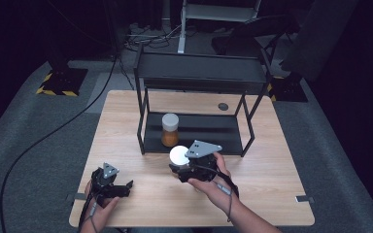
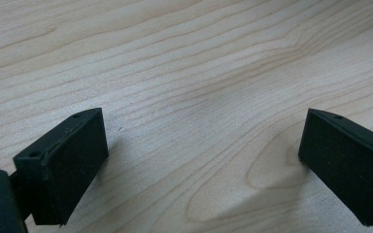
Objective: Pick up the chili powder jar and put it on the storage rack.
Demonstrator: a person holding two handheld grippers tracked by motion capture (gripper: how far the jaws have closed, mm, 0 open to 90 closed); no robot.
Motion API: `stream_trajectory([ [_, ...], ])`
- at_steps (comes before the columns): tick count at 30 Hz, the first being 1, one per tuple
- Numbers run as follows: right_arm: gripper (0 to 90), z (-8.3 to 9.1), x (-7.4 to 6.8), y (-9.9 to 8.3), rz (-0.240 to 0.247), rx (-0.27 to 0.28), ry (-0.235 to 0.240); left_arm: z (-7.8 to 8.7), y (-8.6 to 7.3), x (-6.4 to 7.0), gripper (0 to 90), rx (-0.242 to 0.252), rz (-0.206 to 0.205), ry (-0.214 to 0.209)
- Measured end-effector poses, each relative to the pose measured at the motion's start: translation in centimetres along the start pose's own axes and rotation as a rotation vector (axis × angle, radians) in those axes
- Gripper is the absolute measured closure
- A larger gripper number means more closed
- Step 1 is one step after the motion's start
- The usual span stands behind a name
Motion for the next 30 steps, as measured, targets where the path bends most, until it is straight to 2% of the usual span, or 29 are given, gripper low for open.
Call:
stream_trajectory([
  [9, 30.4, -0.5, 1.1, 1.3, 0.003, 0.004, -0.015, 0.0, 0.0, 0.0, 3.4, 0.001, 0.000, 0.000],
  [30, 30.4, -1.6, 5.1, 2.8, -0.018, 0.004, -0.055, 0.0, 0.0, 0.0, 3.3, 0.001, 0.002, 0.000],
])
Point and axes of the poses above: each handheld gripper's, and its own axes: z roughly backward along the jaws, y roughly out of its top, x roughly to its right, the point moved 3 cm from there along -z, roughly forward along the jaws, and after that the axes turned 3 degrees about -z, right-handed, at the moved point
